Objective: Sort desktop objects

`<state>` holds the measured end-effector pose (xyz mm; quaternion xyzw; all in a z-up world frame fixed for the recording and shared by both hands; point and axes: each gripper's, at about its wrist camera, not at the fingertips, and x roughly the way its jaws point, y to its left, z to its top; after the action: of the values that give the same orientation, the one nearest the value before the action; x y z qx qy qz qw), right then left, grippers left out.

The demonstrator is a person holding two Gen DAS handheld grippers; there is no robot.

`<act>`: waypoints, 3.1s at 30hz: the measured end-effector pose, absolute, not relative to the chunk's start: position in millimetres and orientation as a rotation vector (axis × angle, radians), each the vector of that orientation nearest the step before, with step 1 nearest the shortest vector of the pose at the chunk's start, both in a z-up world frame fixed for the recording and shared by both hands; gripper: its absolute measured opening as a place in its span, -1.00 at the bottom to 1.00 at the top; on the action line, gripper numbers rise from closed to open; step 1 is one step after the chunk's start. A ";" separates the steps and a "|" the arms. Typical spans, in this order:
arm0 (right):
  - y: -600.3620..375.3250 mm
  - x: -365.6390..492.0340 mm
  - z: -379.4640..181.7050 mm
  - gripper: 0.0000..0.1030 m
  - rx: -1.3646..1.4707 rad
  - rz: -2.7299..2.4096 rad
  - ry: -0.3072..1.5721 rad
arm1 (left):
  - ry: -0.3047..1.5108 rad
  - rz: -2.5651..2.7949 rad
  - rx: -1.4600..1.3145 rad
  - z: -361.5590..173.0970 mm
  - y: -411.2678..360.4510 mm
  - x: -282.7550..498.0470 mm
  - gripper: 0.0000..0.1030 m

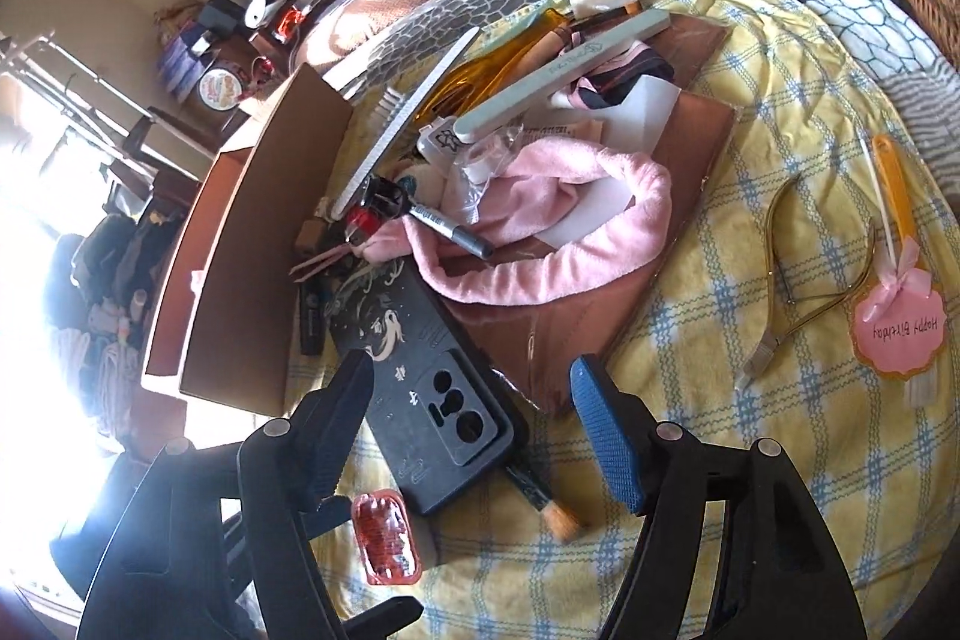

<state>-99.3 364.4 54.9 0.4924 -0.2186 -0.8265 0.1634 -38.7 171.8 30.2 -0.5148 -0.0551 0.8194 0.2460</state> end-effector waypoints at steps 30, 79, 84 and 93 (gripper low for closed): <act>369.9 -108.1 59.0 0.41 1.407 -2.431 -0.599 | -0.195 2.294 -1.287 25.7 154.4 -34.5 -0.23; 259.5 -202.7 95.6 -0.53 1.421 -2.390 -0.153 | -0.310 2.310 -1.201 88.1 68.1 -45.8 -0.23; 247.9 -189.0 123.2 -0.53 1.379 -2.372 -0.178 | -0.298 2.357 -1.148 113.1 55.6 -47.3 -0.22; 195.6 -164.1 154.7 -0.53 1.317 -2.290 -0.185 | -0.305 2.452 -1.121 141.8 14.7 -65.1 -0.22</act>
<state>-164.1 195.6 154.7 0.4824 -0.0677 -0.8385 0.2444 -65.1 14.7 141.8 -0.4037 -0.1098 0.8831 0.2124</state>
